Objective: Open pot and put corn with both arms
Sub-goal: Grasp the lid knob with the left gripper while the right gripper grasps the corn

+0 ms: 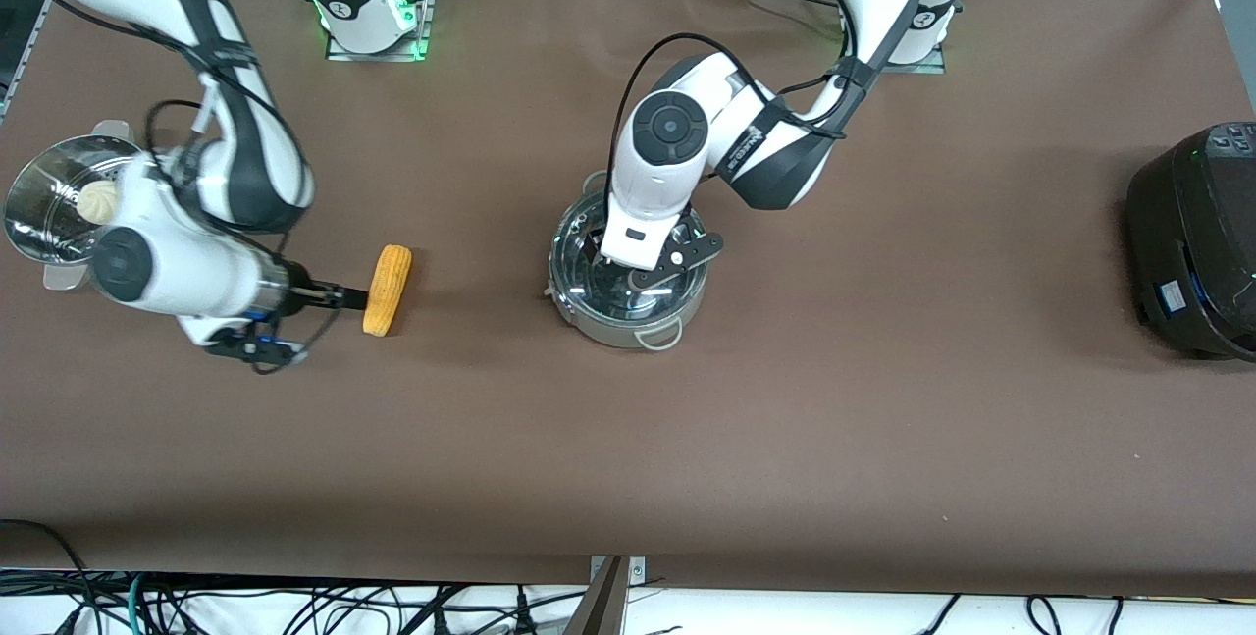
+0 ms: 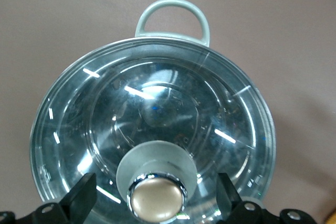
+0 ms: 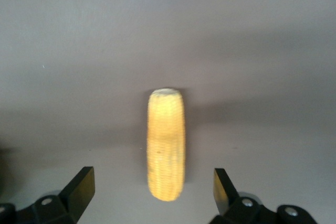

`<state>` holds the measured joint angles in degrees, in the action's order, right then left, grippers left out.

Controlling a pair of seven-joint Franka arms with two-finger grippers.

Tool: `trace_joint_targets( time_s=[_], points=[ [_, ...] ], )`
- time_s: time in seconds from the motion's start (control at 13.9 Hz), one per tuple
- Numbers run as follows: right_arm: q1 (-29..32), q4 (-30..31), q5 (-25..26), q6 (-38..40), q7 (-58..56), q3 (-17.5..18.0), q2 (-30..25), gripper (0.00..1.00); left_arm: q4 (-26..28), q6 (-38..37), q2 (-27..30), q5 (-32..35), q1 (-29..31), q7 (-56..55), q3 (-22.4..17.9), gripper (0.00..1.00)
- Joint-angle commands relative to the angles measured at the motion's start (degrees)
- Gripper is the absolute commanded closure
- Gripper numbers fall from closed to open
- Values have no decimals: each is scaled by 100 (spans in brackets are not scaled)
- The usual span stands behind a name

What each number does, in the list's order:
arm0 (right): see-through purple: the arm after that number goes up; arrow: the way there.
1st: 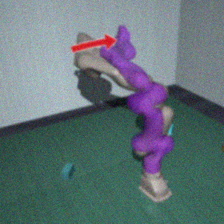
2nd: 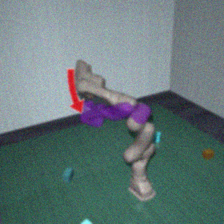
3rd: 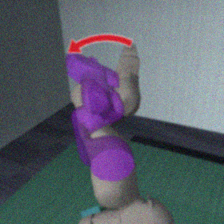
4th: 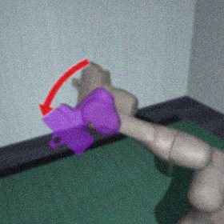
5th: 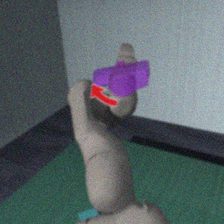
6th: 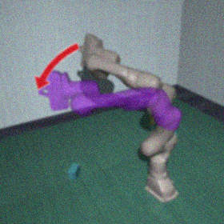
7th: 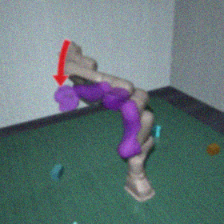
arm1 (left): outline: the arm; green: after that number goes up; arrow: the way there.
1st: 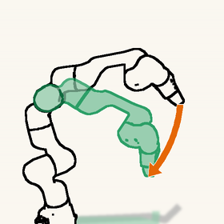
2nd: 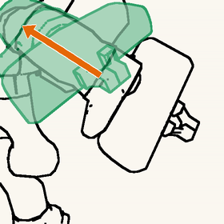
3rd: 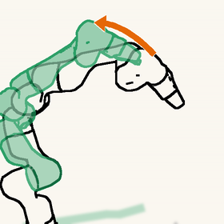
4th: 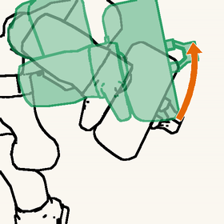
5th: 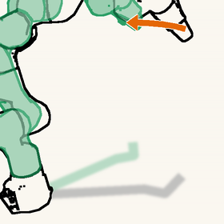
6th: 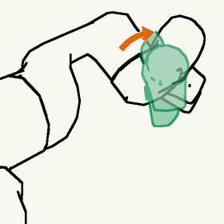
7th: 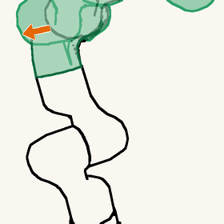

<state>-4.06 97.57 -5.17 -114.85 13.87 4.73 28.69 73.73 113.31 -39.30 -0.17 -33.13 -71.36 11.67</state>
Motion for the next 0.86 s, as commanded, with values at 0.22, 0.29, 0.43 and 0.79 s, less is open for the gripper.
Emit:
trace_joint_targets(
  time_s=[0.22, 0.29, 0.43, 0.79],
  points=[
    [-324, 991, 769, -1144, 134, -69, 215, 0, -192, -54, -149, 245, -159, -97, -68, 5],
    [-315, 1018, 1016, -1136, 143, -69, 225, 0, -192, -46, -149, 245, -168, -124, -68, 12],
    [-315, 1018, 1080, -1118, 318, -69, 251, 0, -192, -46, -140, 289, -168, -80, -68, 24],
    [-359, 992, 1062, -1162, 617, -43, 533, 84, -113, -81, -35, 412, -168, -45, -15, 93]
  ],
)
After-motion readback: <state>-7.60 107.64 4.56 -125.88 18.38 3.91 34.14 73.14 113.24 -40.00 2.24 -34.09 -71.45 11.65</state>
